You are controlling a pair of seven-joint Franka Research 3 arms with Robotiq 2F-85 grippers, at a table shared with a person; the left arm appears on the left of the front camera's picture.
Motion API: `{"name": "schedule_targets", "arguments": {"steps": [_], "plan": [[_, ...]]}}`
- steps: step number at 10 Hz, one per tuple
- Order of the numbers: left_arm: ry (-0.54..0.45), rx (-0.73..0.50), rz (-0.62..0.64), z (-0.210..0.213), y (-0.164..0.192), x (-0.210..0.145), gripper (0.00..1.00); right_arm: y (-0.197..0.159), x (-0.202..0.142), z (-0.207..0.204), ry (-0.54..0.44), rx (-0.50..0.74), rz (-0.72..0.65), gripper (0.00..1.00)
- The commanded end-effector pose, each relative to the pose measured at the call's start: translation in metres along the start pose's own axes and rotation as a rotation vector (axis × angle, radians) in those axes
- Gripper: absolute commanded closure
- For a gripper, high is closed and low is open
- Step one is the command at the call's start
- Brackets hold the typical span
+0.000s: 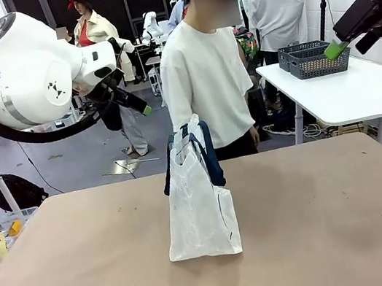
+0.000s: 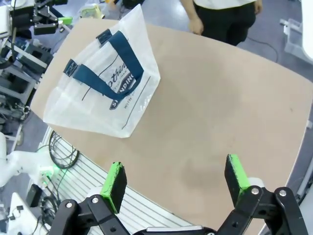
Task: Transfer purchased items from the store into the shopping bag.
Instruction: Open the Reusable shopping bag in the center of the table.
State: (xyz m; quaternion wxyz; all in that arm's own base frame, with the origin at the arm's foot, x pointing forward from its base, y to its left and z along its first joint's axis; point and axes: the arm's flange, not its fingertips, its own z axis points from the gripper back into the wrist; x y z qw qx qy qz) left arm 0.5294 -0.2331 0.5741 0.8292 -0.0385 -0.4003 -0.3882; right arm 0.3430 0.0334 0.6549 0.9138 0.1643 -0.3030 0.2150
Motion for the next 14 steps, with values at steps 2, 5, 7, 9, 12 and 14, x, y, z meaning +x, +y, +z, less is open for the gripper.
{"name": "schedule_targets", "arguments": {"steps": [2, 5, 7, 9, 12, 14], "plan": [[0.063, -0.016, -0.009, -0.023, -0.023, 0.028, 0.0, 0.053, 0.022, -0.056, 0.065, -0.018, -0.047, 0.0], [0.077, -0.039, -0.027, -0.034, -0.037, 0.051, 0.0, 0.119, 0.033, -0.101, 0.118, 0.081, -0.087, 0.0], [0.113, -0.056, -0.044, -0.049, -0.048, 0.063, 0.0, 0.151, 0.03, -0.118, 0.134, 0.086, -0.072, 0.0], [0.157, -0.07, -0.057, -0.061, -0.051, 0.066, 0.0, 0.178, 0.032, -0.138, 0.138, 0.089, -0.077, 0.0], [0.196, -0.125, -0.071, -0.073, -0.064, 0.065, 0.0, 0.211, 0.027, -0.159, 0.164, 0.082, -0.057, 0.0], [0.219, -0.136, -0.063, -0.081, -0.066, 0.062, 0.0, 0.221, 0.022, -0.174, 0.176, 0.084, -0.08, 0.0]]}}
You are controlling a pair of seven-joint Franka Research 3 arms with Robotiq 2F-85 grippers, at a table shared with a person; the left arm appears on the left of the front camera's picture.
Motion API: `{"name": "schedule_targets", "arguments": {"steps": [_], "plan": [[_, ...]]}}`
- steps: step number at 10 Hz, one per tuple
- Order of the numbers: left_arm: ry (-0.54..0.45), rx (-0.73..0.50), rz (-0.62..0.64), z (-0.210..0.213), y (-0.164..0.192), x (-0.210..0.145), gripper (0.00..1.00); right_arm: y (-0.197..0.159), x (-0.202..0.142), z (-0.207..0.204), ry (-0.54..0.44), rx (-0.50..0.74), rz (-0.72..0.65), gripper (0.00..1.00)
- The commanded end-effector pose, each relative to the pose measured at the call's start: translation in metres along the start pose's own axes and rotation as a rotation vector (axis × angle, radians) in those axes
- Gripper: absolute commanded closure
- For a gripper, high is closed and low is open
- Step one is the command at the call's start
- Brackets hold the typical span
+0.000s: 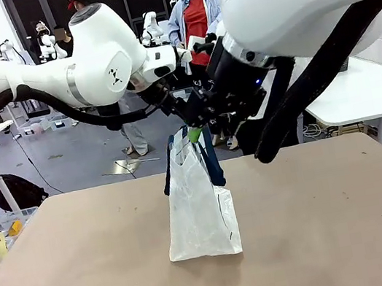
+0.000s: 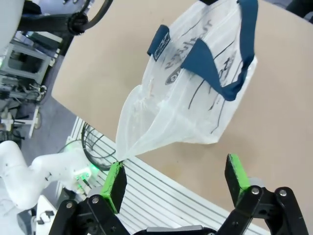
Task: Transfer purchased items from the store into the shopping bag.
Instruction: Open the Reusable shopping bag in the center of the table.
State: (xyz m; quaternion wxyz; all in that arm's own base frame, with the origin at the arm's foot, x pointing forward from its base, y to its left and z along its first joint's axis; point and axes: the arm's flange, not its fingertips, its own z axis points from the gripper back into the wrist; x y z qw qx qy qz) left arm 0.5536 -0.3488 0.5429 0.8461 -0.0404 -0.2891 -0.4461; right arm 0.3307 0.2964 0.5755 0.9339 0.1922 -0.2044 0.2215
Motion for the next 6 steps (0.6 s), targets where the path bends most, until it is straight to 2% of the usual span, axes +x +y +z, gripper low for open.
{"name": "schedule_targets", "arguments": {"steps": [1, 6], "plan": [[0.029, -0.01, 0.009, -0.002, 0.005, 0.002, 0.0, 0.007, 0.003, -0.013, 0.0, -0.013, -0.038, 0.0], [0.073, -0.036, -0.007, -0.01, 0.001, -0.009, 0.0, 0.012, 0.002, -0.032, 0.01, -0.073, -0.024, 0.0]]}}
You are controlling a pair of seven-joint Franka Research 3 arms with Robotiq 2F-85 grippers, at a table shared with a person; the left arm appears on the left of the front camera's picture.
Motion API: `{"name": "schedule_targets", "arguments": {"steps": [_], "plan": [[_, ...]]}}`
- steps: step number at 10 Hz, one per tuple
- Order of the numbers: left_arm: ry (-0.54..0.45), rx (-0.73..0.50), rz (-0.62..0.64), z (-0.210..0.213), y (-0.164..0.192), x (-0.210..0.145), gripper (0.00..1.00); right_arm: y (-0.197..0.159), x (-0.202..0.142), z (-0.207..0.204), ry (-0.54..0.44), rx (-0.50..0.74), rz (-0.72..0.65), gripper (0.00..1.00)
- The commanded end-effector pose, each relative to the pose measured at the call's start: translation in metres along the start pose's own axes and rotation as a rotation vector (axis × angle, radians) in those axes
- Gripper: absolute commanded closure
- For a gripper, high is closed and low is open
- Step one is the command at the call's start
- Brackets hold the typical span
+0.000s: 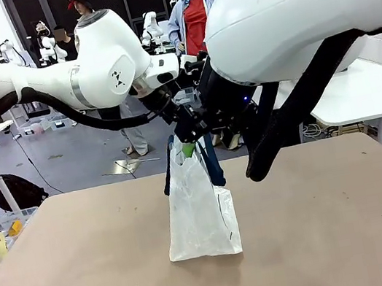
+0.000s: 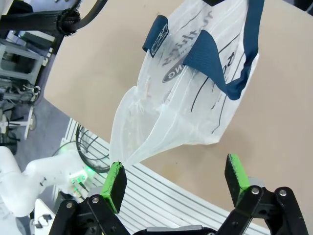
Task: Transfer purchased items from the store into the shopping bag.
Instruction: Open the Reusable shopping bag in the center of the table.
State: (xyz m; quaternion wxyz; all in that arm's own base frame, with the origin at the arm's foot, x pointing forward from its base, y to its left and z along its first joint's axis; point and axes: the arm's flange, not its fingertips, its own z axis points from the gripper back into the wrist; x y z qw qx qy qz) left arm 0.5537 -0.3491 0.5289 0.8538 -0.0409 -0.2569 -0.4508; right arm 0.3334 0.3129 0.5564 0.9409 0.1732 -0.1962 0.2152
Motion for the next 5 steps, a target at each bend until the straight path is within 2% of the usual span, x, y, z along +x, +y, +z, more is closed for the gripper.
{"name": "schedule_targets", "arguments": {"steps": [1, 5], "plan": [[0.029, -0.019, -0.005, 0.0, 0.003, -0.006, 0.0, 0.005, 0.002, -0.011, -0.006, -0.042, -0.019, 0.0], [0.061, -0.031, -0.014, -0.005, -0.002, -0.014, 0.0, 0.006, 0.011, -0.022, -0.03, -0.055, -0.066, 0.0]]}}
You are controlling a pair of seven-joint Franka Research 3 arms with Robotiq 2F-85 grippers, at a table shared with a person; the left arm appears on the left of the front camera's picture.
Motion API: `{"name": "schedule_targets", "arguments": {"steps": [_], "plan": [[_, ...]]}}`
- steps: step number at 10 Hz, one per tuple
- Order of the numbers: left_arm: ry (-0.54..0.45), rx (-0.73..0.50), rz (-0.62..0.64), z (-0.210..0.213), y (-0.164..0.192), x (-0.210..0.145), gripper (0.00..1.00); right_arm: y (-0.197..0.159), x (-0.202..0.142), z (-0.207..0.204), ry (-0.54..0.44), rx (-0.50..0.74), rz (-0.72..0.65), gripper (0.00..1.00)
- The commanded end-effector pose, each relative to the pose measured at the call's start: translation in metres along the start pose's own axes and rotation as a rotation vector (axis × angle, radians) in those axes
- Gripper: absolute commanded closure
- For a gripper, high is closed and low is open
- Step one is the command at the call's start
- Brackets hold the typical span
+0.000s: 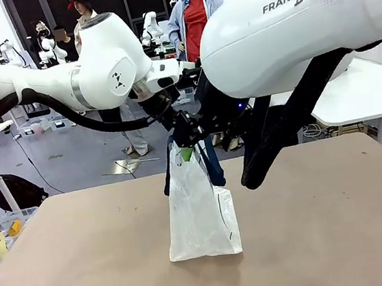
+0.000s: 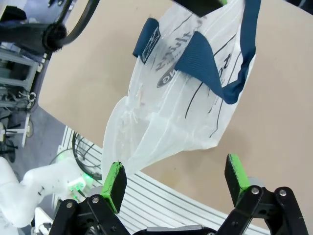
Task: Transfer purchased items from the store into the shopping bag.
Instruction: Open the Reusable shopping bag in the center of the table.
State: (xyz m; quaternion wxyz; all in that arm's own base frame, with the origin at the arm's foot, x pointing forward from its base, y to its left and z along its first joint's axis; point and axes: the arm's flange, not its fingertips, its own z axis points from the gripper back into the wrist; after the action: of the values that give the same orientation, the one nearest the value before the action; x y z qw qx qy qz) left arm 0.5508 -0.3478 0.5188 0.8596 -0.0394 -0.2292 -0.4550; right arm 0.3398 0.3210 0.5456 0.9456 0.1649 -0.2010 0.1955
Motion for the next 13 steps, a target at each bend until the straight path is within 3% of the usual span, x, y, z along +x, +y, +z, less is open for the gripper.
{"name": "schedule_targets", "arguments": {"steps": [1, 13], "plan": [[0.01, -0.009, -0.013, 0.001, -0.001, -0.008, 0.0, 0.008, 0.011, -0.006, -0.015, -0.004, -0.049, 0.0], [0.034, -0.013, -0.02, -0.001, -0.002, -0.021, 0.0, 0.002, 0.016, -0.017, -0.005, -0.052, -0.079, 0.0]]}}
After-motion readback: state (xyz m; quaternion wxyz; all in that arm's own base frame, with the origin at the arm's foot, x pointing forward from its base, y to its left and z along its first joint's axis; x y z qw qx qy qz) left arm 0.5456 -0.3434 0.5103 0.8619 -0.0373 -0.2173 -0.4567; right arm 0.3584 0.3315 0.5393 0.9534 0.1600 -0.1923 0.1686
